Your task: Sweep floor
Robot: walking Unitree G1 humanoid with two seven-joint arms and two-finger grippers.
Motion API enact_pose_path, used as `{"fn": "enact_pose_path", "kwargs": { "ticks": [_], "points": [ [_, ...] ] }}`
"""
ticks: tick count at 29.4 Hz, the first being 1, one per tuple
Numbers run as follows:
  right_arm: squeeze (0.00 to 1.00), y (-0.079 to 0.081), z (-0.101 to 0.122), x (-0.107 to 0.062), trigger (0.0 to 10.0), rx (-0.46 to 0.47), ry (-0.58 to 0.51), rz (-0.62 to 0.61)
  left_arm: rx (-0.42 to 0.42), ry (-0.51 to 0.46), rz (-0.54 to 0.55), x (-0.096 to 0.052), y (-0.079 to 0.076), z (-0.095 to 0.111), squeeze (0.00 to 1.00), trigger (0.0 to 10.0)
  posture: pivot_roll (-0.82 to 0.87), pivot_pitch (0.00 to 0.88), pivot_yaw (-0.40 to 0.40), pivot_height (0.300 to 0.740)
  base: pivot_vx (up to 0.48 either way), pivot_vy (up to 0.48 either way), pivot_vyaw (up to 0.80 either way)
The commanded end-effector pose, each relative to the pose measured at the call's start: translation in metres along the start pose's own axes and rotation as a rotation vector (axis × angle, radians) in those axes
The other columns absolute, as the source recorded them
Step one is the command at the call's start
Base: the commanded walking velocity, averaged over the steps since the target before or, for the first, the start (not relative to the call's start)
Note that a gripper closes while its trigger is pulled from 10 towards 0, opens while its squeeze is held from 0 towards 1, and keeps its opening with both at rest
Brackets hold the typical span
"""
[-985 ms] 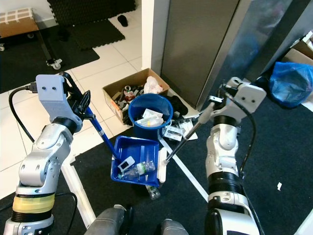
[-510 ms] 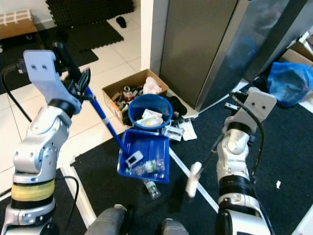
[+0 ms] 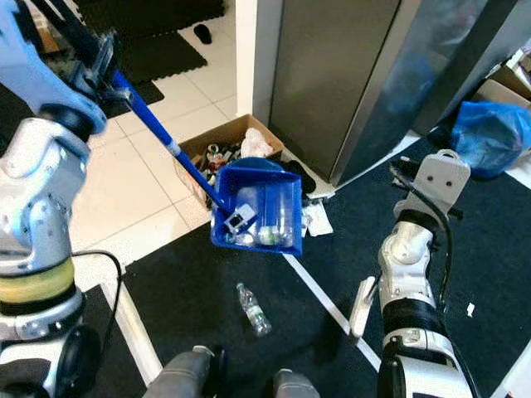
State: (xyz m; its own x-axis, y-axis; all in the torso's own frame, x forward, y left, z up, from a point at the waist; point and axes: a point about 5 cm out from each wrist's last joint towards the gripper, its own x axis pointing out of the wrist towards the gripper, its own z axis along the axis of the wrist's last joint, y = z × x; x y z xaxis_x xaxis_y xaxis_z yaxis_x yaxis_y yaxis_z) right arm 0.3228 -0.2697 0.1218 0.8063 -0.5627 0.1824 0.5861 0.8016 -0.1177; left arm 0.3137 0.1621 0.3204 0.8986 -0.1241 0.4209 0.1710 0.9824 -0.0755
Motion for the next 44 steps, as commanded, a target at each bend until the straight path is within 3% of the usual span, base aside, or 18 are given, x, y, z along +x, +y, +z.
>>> {"fn": "enact_pose_path", "kwargs": {
  "ticks": [1, 13, 44],
  "points": [
    [0.00, 0.005, 0.008, 0.002, 10.0, 0.000, -0.046, 0.016, 0.019, -0.072, 0.005, 0.003, 0.003, 0.013, 0.00, 10.0, 0.09, 0.060, -0.036, 0.740, 0.000, 0.000, 0.00],
    [0.00, 0.004, 0.005, 0.001, 10.0, -0.005, -0.044, 0.013, 0.048, -0.083, 0.018, 0.015, 0.005, 0.018, 0.00, 10.0, 0.08, 0.062, -0.028, 0.740, 0.398, 0.000, 0.00],
    [0.00, 0.003, 0.001, -0.001, 10.0, -0.010, -0.036, 0.011, 0.042, -0.077, -0.028, 0.019, -0.004, 0.013, 0.00, 10.0, 0.07, 0.062, -0.018, 0.740, 0.480, 0.000, 0.00]
  ]
}}
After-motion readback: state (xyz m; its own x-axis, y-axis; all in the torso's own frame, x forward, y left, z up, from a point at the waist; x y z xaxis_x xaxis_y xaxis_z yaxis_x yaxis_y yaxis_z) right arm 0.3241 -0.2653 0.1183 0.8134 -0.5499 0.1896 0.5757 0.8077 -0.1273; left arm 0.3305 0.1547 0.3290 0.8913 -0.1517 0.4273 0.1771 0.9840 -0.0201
